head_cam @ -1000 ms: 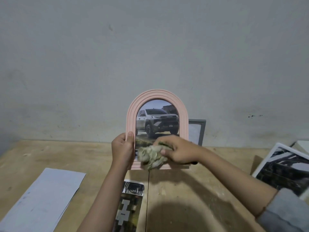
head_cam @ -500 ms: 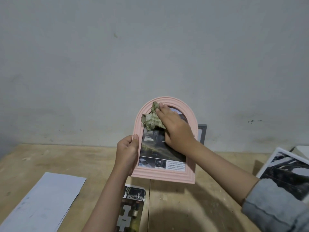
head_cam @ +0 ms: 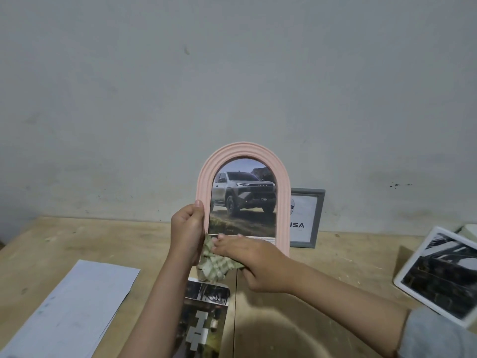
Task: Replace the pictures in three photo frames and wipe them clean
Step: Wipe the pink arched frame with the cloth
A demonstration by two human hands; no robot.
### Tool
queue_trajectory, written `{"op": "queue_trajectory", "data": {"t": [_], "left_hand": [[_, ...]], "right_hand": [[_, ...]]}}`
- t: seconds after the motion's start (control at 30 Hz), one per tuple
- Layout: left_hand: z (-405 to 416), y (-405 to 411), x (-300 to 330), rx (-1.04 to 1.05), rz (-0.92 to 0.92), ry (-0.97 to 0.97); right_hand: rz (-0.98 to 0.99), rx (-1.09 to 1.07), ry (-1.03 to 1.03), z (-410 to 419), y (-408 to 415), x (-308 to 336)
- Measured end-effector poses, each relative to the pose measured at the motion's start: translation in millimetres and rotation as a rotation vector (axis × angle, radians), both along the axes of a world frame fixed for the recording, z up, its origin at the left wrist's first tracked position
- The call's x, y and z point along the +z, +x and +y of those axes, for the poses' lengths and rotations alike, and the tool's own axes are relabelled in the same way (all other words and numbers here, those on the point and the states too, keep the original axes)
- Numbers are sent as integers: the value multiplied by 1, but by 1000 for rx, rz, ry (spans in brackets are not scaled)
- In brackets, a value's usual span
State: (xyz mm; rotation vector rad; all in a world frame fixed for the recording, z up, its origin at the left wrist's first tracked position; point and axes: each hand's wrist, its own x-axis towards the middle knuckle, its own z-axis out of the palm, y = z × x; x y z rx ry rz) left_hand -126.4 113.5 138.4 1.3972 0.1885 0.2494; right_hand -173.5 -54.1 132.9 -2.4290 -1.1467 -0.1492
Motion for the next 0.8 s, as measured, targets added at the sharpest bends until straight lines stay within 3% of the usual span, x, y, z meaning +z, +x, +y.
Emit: {"op": "queue_trajectory", "data": {"t": [0.2,0.27,0.37,0.43,0.5,0.57,0.8], "left_hand": [[4,-1,2,48,-17,79],[10,2,6,63,-9,67],[16,1,9,38,-38,71],[15,-2,7,7,-46,89],[11,-8,8,-31,-53,89],[8,-9,5,-41,-65,51],[18,-9,5,-34,-67,-61]], "right_hand": [[515,-25,40,-10,2,35],[538,-94,241,-16,7,46],[150,-318,505,-28,30,60],[-206,-385,444,-34,49,63],[-395,-401,311,-33,63,60],[-445,-374,216,-25,68,50],[-270,-164,156,18,31,6]]}}
